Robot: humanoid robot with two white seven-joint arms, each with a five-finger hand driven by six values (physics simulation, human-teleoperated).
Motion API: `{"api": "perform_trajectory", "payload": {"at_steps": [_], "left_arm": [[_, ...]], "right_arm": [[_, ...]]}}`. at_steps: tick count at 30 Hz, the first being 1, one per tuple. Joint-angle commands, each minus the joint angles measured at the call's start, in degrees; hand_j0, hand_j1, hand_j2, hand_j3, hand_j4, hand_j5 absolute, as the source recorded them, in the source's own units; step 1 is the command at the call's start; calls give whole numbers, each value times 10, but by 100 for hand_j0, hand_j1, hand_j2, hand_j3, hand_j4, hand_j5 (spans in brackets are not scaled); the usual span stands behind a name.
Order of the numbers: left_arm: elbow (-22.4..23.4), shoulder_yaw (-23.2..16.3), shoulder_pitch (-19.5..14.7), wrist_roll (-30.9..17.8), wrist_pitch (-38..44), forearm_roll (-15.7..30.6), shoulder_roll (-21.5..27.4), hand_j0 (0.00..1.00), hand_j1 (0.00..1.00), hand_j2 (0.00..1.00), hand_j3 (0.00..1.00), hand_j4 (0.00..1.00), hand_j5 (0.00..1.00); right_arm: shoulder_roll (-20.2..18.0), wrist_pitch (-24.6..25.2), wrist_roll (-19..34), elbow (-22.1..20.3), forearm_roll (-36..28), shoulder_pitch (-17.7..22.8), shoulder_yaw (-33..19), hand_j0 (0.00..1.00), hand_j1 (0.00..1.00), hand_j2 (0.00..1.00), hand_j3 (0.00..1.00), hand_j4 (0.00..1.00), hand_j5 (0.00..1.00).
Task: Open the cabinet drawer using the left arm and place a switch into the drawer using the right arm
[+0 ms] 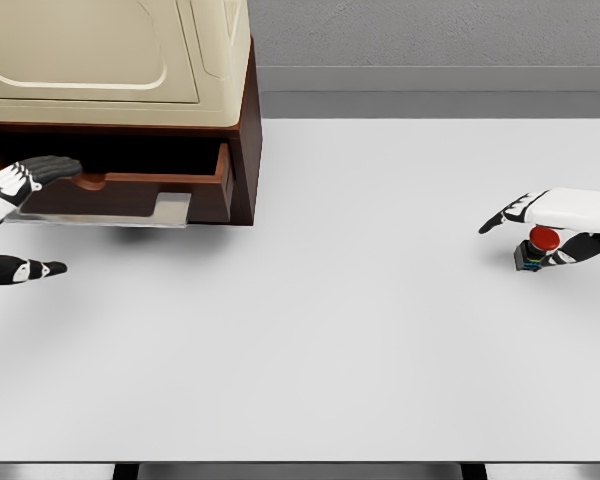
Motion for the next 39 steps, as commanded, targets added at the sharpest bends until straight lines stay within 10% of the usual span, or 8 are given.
{"api": "perform_trajectory", "payload": {"at_steps": [1,39], "left_arm": [[0,13,-1,-1,2,4,-37,100,100,100,100,100,100],[-1,45,-1,-1,2,4,-75,100,100,100,100,100,100]], "right_arm": [[2,1,0,5,-2,0,0,85,85,85,85,85,85],[46,1,0,76,43,0,0,81,81,81,81,81,81]]}}
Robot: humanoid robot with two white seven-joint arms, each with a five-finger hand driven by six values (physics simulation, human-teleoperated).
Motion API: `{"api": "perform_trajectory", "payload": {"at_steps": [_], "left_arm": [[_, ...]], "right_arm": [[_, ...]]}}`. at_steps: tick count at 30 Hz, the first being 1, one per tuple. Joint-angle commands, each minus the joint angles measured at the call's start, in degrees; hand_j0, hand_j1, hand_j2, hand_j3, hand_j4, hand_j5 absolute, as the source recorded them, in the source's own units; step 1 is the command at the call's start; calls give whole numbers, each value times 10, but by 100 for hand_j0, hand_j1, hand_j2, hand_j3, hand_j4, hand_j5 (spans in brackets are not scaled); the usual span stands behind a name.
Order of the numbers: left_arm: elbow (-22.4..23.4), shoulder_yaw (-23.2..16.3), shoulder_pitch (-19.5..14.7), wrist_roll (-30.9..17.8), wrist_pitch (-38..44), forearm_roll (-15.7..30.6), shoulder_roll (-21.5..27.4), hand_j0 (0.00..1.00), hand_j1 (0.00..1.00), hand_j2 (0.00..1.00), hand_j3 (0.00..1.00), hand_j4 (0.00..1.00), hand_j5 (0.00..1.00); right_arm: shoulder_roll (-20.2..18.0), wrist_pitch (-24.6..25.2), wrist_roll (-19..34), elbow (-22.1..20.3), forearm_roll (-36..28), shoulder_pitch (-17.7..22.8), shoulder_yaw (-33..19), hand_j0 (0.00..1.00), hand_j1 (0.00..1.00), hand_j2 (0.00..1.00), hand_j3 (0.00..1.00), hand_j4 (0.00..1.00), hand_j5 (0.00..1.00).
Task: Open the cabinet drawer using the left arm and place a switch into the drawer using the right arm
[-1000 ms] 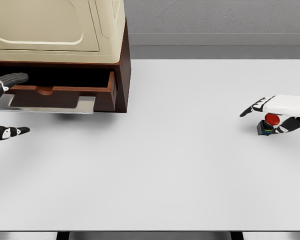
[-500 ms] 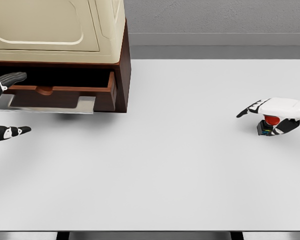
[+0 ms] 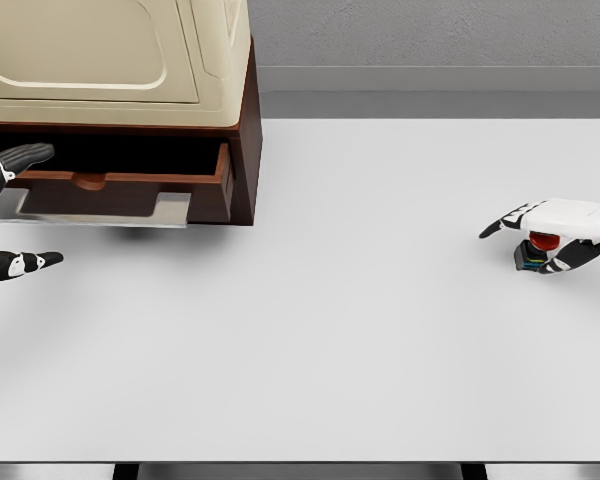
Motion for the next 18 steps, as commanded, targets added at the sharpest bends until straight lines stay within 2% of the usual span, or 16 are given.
{"api": "perform_trajectory", "payload": {"at_steps": [1,6,13,14,18], "left_arm": [[0,0,0,0,2,5,0,100,100,100,100,100,100],[0,0,0,0,2,5,1,100,100,100,100,100,100],[0,0,0,0,2,4,1,100,100,100,100,100,100],[1,0,0,0,2,4,1,100,100,100,100,100,100],[0,0,0,0,2,4,1,100,100,100,100,100,100]], "right_arm": [[-2,1,0,1,-3,0,-1,81,81,81,81,81,81],[-4,1,0,3,-2,-4,-1,79,79,79,79,79,79],[-2,1,0,0,-3,-4,0,46,46,46,46,46,46],[-2,1,0,-1,-2,-4,0,43,43,43,43,43,43],[-2,1,0,0,-3,-8,0,42,42,42,42,42,42]]}}
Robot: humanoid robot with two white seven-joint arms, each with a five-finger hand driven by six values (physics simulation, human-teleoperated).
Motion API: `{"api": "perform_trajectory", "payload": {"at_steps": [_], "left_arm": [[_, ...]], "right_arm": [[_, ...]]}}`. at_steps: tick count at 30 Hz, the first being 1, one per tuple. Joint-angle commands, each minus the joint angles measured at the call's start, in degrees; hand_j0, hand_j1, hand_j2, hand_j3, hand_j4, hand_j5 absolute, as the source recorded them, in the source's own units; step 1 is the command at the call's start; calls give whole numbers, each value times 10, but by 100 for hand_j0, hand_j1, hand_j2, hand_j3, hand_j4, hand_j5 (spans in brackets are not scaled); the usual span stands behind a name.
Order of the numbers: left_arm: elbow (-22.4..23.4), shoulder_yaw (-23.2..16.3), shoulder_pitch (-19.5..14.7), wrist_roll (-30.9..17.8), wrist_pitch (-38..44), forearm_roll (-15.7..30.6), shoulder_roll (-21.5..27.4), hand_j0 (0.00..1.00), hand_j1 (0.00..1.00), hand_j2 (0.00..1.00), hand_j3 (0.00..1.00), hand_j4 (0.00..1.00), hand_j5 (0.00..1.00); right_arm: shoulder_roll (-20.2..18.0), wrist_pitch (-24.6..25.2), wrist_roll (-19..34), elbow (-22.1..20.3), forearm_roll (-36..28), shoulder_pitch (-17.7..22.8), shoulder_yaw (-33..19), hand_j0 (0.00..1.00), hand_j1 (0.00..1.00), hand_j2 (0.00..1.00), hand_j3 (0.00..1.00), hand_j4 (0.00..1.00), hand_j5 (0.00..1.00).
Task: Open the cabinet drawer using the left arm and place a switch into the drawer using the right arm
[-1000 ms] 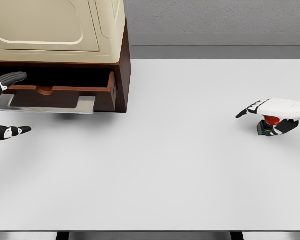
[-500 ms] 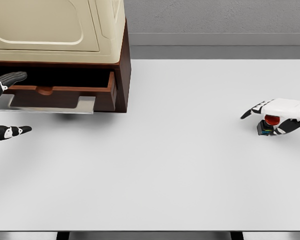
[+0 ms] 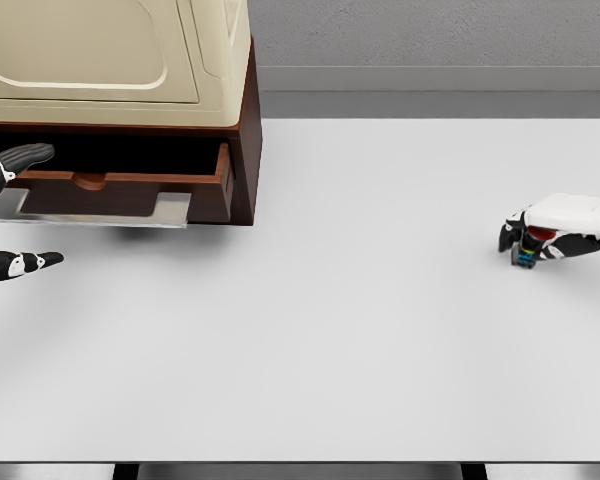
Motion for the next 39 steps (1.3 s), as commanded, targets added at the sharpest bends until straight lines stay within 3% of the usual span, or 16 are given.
{"api": "perform_trajectory", "payload": {"at_steps": [1,14,19,27,29,31,39], "left_arm": [[0,0,0,0,2,4,0,100,100,100,100,100,100],[0,3,0,0,2,5,0,100,100,100,100,100,100],[0,4,0,0,2,4,0,100,100,100,100,100,100],[0,4,0,0,2,5,0,100,100,100,100,100,100],[0,4,0,0,2,5,0,100,100,100,100,100,100],[0,4,0,0,2,5,0,100,100,100,100,100,100],[0,4,0,0,2,4,0,100,100,100,100,100,100]], "right_arm": [[0,1,0,-1,-3,0,0,42,42,42,42,42,42],[0,1,0,-3,-2,-6,1,44,44,44,44,44,44],[2,1,0,-2,12,-7,1,67,67,67,67,67,67],[3,1,0,-3,13,-7,1,81,81,81,81,81,81],[3,1,0,-4,13,-7,1,87,87,87,87,87,87],[4,1,0,-4,13,-7,1,99,99,99,99,99,99],[3,1,0,-12,12,-7,1,100,100,100,100,100,100]]}}
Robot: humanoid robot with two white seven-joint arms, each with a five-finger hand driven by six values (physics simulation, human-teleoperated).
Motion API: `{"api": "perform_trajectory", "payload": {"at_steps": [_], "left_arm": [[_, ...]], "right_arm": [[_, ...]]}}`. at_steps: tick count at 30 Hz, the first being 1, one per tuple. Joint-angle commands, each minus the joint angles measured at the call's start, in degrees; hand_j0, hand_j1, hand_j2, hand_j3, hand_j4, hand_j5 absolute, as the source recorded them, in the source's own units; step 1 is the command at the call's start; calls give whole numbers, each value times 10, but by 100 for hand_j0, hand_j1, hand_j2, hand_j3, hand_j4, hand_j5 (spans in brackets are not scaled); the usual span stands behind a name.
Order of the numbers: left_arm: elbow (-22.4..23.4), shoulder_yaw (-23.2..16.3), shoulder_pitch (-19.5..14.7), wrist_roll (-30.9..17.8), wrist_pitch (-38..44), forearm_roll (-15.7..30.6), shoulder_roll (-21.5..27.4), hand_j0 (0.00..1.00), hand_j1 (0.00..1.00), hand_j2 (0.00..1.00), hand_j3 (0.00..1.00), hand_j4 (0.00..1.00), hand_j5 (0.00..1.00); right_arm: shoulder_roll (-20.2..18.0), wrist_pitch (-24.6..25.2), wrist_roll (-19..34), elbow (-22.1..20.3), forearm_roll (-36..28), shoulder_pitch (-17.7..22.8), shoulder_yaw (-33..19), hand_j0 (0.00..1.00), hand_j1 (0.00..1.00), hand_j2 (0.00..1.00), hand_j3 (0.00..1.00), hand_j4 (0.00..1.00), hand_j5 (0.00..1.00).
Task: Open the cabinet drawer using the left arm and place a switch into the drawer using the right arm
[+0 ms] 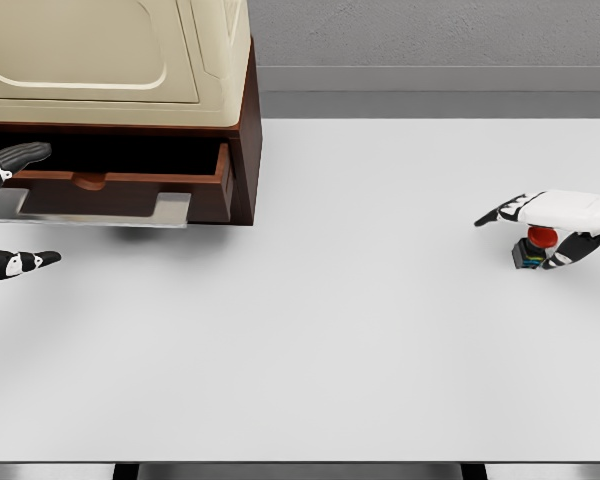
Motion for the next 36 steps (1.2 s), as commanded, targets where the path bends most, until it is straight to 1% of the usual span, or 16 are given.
{"api": "perform_trajectory", "payload": {"at_steps": [1,5,8,12,13,15,16,18,20,23,28,31,32,33,36], "left_arm": [[0,0,0,0,2,4,0,100,100,100,100,100,100],[0,0,0,0,2,5,0,100,100,100,100,100,100],[0,0,0,0,2,4,0,100,100,100,100,100,100],[0,0,0,0,2,4,0,100,100,100,100,100,100],[0,0,0,0,2,5,0,100,100,100,100,100,100],[0,-1,0,0,2,5,0,100,100,100,100,100,100],[0,-1,0,0,2,5,0,100,100,100,100,100,100],[-1,-1,0,0,2,5,0,100,100,100,100,100,100],[0,-1,0,0,2,4,0,100,100,100,100,100,100],[0,-1,0,0,2,4,0,100,100,100,100,100,100],[0,-1,0,0,2,4,0,100,100,100,100,100,100],[0,-1,0,0,2,5,0,100,100,100,100,100,100],[-1,-1,0,0,2,5,0,100,100,100,100,100,100],[0,-1,0,0,2,5,0,100,100,100,100,100,100],[0,-1,0,0,2,5,0,100,100,100,100,100,100]], "right_arm": [[-2,1,0,-3,-4,0,0,100,100,100,100,100,100],[-17,1,0,-18,-7,1,-1,100,100,100,100,100,100],[-26,1,0,-18,-8,1,-1,100,100,100,100,100,100],[-27,1,0,-17,-8,1,-1,99,99,99,99,99,99],[-27,1,0,-17,-8,1,-1,97,97,97,97,97,97],[-27,1,0,-17,-7,1,-1,90,90,90,90,90,90],[-26,1,0,-17,-6,1,-1,83,83,83,83,83,83],[-25,1,0,-17,-6,1,-1,76,76,76,76,76,76],[-24,1,0,-17,-5,1,-1,72,72,72,72,72,72],[-23,1,0,-17,-5,1,-1,70,70,70,70,70,70],[-24,1,0,-17,-6,1,0,62,62,62,62,62,62],[-21,1,0,-17,-5,1,0,63,63,63,63,63,63],[-21,1,0,-17,-5,2,0,67,67,67,67,67,67],[-20,1,0,-17,-5,2,0,69,69,69,69,69,69],[-21,1,0,-17,-4,2,0,70,70,70,70,70,70]]}}
